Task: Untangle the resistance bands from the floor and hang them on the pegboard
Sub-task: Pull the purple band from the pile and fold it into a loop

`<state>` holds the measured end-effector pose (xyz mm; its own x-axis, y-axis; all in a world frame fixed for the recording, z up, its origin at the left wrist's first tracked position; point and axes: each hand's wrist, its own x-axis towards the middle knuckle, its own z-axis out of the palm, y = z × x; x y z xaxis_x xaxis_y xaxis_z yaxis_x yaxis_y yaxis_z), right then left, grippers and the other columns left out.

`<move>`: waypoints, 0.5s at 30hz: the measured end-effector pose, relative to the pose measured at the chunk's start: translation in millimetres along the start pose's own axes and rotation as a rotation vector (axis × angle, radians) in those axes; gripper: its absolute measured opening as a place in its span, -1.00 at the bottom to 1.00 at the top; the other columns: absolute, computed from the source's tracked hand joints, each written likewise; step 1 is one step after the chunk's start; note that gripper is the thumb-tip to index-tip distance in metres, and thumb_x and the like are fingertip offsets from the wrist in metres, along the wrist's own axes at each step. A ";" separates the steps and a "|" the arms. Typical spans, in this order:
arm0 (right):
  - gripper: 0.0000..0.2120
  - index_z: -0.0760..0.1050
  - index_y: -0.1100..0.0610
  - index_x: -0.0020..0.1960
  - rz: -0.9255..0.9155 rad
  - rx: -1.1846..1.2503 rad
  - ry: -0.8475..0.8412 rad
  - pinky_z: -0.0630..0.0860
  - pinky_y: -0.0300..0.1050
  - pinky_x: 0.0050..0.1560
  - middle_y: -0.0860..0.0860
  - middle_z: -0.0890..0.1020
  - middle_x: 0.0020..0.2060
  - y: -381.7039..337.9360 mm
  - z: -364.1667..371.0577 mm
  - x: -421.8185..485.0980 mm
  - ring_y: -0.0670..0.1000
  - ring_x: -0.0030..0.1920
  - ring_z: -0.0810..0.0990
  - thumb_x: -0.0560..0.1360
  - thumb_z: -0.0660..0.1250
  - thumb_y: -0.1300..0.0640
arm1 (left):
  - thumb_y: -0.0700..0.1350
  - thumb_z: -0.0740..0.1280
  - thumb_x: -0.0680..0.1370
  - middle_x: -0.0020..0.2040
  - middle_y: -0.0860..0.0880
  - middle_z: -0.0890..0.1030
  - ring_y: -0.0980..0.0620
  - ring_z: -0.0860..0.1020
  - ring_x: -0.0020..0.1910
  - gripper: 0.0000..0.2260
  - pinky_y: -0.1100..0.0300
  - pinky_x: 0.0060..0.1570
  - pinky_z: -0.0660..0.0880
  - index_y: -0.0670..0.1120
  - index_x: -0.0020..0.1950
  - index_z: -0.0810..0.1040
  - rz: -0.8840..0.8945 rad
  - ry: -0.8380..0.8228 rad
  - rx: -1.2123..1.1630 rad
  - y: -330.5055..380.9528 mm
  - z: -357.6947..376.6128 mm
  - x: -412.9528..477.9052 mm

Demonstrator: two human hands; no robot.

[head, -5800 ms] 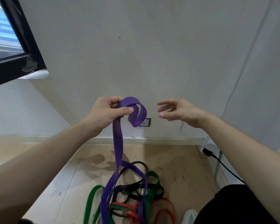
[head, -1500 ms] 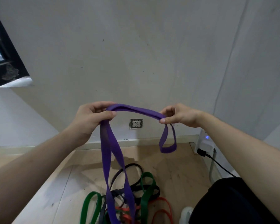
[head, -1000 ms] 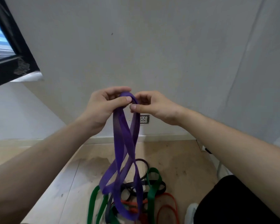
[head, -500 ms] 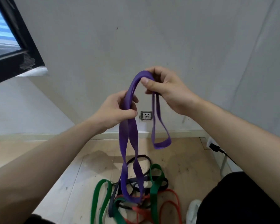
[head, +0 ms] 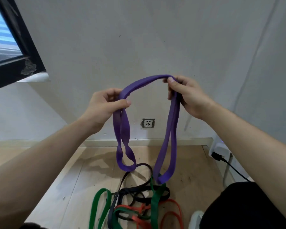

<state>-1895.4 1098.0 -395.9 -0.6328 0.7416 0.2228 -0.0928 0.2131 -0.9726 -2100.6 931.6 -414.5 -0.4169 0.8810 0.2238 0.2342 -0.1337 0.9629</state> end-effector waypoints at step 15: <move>-0.59 0.56 0.12 0.26 0.041 -0.161 -0.459 0.60 -0.08 0.17 0.13 0.67 0.12 24.6 46.4 -14.4 0.07 0.15 0.66 0.45 0.53 0.13 | -0.29 0.52 0.44 -0.12 -0.06 0.71 0.06 0.65 -0.14 -0.75 0.28 -0.09 0.58 -0.14 0.11 0.68 0.047 -0.032 -0.104 3.4 10.1 -0.2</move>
<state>-1924.3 1063.1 -426.1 -0.9104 0.4020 0.0974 0.0362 0.3120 -0.9494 -2090.8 935.5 -412.8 -0.3789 0.8864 0.2660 0.1600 -0.2203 0.9622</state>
